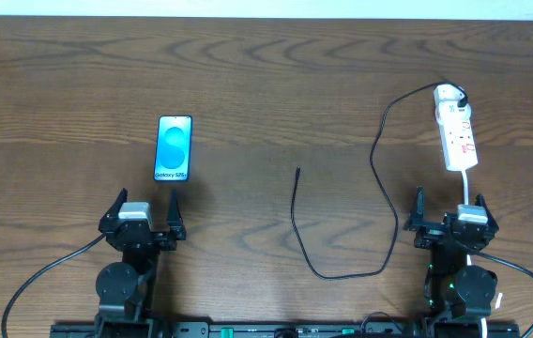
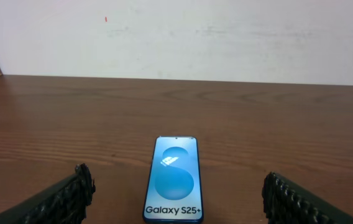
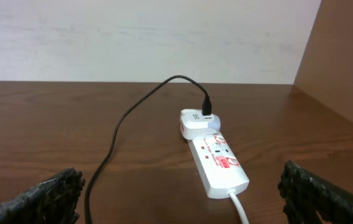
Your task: Plug charger to phone and switch on socket
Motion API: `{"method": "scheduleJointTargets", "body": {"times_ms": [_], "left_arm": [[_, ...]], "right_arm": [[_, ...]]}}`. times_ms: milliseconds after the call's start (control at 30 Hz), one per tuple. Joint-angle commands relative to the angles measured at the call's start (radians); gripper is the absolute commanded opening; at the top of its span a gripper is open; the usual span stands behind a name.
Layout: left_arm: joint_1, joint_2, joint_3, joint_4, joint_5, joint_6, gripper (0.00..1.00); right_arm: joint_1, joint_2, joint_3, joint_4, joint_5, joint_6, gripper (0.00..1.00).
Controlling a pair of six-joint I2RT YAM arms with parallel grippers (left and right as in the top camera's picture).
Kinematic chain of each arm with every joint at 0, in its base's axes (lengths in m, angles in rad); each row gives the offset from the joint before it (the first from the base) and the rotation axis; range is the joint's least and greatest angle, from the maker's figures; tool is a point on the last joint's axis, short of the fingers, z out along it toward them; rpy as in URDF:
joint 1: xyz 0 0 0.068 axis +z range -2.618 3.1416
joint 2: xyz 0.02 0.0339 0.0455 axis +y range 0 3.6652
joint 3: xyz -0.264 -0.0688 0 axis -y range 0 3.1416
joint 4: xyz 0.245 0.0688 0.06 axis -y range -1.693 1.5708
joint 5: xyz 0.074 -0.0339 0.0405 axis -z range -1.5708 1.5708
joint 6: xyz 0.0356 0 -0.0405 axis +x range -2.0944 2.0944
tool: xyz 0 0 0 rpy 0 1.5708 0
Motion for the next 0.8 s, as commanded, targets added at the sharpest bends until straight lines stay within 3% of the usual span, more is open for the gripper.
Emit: {"method": "scheduleJointTargets", "body": {"times_ms": [0, 767], "left_arm": [[-0.001, -0.007, -0.018, -0.04, -0.016, -0.001, 0.89], [0.0, 0.058, 0.029, -0.096, -0.016, 0.0, 0.88]], "right_arm": [[0.009, -0.006, -0.001, -0.005, 0.002, -0.009, 0.99], [0.012, -0.006, -0.001, -0.005, 0.002, -0.009, 0.99]]}}
